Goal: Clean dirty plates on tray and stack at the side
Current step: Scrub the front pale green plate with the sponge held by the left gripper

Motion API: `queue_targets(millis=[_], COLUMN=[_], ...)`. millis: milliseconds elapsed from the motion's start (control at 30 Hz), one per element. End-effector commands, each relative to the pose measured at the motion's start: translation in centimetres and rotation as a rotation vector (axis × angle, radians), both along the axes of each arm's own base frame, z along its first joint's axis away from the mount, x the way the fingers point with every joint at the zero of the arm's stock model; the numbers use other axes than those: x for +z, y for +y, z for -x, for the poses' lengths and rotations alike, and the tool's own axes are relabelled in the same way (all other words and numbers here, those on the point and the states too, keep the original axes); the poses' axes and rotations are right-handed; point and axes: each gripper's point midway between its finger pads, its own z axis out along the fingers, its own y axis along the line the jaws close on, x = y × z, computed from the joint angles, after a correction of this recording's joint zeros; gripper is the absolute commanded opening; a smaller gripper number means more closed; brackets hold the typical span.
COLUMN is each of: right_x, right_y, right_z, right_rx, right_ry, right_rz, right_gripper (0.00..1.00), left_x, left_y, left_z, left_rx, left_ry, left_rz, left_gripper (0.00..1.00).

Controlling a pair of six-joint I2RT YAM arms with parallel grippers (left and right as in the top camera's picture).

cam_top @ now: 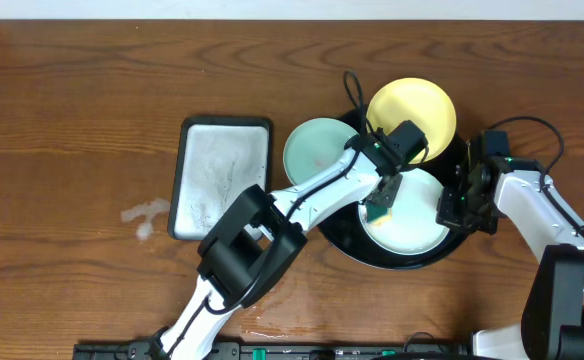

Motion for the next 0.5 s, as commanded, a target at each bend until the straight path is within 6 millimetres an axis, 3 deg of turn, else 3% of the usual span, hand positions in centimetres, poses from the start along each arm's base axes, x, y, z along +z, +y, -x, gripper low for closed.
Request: queue_targets(millis=[0, 233, 333, 367, 467], right_x=[0.2, 0.2, 0.2, 0.2, 0.2], right_y=[-0.3, -0.3, -0.3, -0.3, -0.3], right_z=[0.1, 0.1, 0.2, 0.2, 0.2], right_rx=[-0.006, -0.006, -0.006, -0.006, -0.006], right_ry=[0.001, 0.001, 0.004, 0.004, 0.005], right_rz=[0.027, 0.027, 0.027, 0.027, 0.027], right_gripper=[0.01, 0.01, 0.01, 0.01, 0.01], left_x=[-3.7, -4.0, -4.1, -4.3, -4.5], left_y=[4.9, -4.4, -6.8, -8.2, -9.6], left_z=[-1.2, 2.3, 3.4, 4.6, 6.9], left_rx=[0.045, 0.063, 0.052, 0.017, -0.008], left_ry=[-0.001, 0.266, 0.326, 0.372, 0.467], left_rz=[-0.201, 0.283, 0.382, 0.426, 0.472], left_gripper=[0.07, 0.07, 0.08, 0.08, 0.08])
